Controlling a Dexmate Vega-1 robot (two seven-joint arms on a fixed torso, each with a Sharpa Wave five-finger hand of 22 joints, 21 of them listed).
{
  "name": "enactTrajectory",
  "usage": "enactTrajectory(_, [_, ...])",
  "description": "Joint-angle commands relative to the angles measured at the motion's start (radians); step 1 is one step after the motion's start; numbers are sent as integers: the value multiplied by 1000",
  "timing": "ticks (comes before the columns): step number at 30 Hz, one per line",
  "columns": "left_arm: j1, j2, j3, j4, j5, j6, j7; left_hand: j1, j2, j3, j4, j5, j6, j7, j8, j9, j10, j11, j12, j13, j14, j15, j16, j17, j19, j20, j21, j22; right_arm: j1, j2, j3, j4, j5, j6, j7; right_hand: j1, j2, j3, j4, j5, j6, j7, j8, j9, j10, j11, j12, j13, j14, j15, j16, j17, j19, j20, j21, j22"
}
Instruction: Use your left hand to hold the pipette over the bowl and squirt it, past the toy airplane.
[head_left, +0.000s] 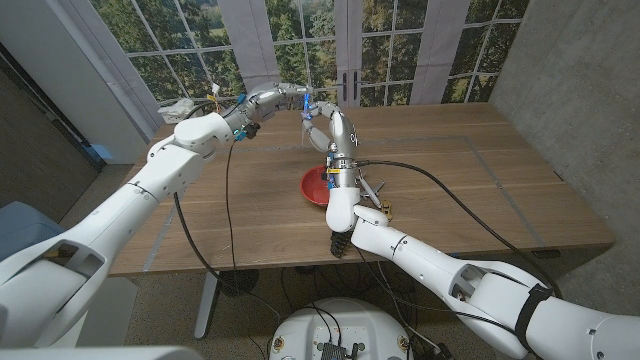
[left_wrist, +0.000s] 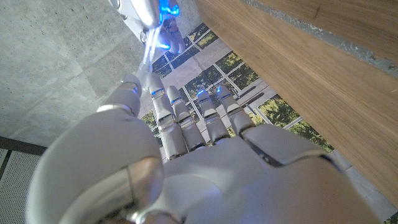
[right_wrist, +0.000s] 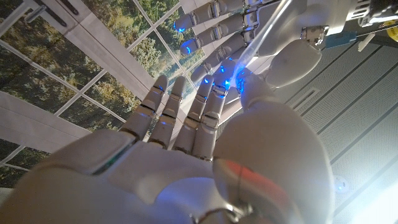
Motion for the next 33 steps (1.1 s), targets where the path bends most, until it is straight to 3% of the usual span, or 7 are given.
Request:
enactTrajectory(1, [-6,2,8,-19,12,14,15,10,8,7,2,-1,12,2,-2,0,8,-2,-2,2,9,-105,5,2,11,-3,4,2,-8,-8,11,-7,12,3,3,-11,5,-5,4,-2,-11,-9,4,6,-5,3,-4,4,-8,-136,1,4,-5,2,4,2])
enactTrajectory(17, [0,8,7,-54,16,41,44,19,27,18,4,-3,42,-16,-12,-1,10,2,-5,3,12,-107,3,2,16,0,5,2,-30,-19,27,-33,24,-5,15,-26,12,-10,7,-3,-31,-23,-4,-9,-28,13,-17,5,-13,-125,-2,15,-12,8,4,3])
enactTrajectory(21, [-2,8,9,-58,15,45,42,19,33,23,4,-3,42,-14,-18,-1,11,1,-6,3,14,-108,2,1,17,1,5,3,-39,-23,35,-40,32,-5,17,-39,13,-12,10,-3,-69,-22,-19,-17,-46,25,-29,0,-14,-118,-6,17,-16,12,4,3])
enactTrajectory(24, [-3,7,10,-61,15,49,42,18,34,24,5,-3,45,-14,-20,-1,12,2,-6,4,13,-108,1,1,17,1,4,3,-45,-29,41,-46,43,-1,27,-59,5,-24,11,-6,-135,-22,-46,-28,-80,32,-52,-9,-24,-106,-10,23,-21,18,4,4])
enactTrajectory(27, [-5,7,13,-65,20,50,45,18,33,25,4,-3,49,-16,-22,-1,11,2,-7,4,14,-110,0,1,18,0,5,3,-51,-39,46,-56,52,3,44,-112,-3,-53,21,-19,-256,-17,-103,-50,-149,61,-97,-26,-49,-88,-13,41,-37,34,1,5])
enactTrajectory(28, [-5,6,13,-65,19,50,43,17,35,26,5,-3,48,-15,-23,-1,11,2,-7,4,13,-109,0,1,18,0,5,3,-52,-43,48,-56,56,12,49,-145,-8,-69,27,-28,-336,-7,-144,-66,-172,72,-115,-33,-63,-79,-15,50,-42,40,1,5])
enactTrajectory(33, [-7,6,17,-71,25,51,47,17,33,27,3,-4,48,-17,-27,-1,13,0,-7,4,16,-109,0,0,19,-1,5,3,-58,-53,60,-51,74,52,59,-238,-14,-109,44,-54,-491,-6,-236,-101,-253,108,-170,-52,-98,-49,-19,65,-67,61,-5,6])
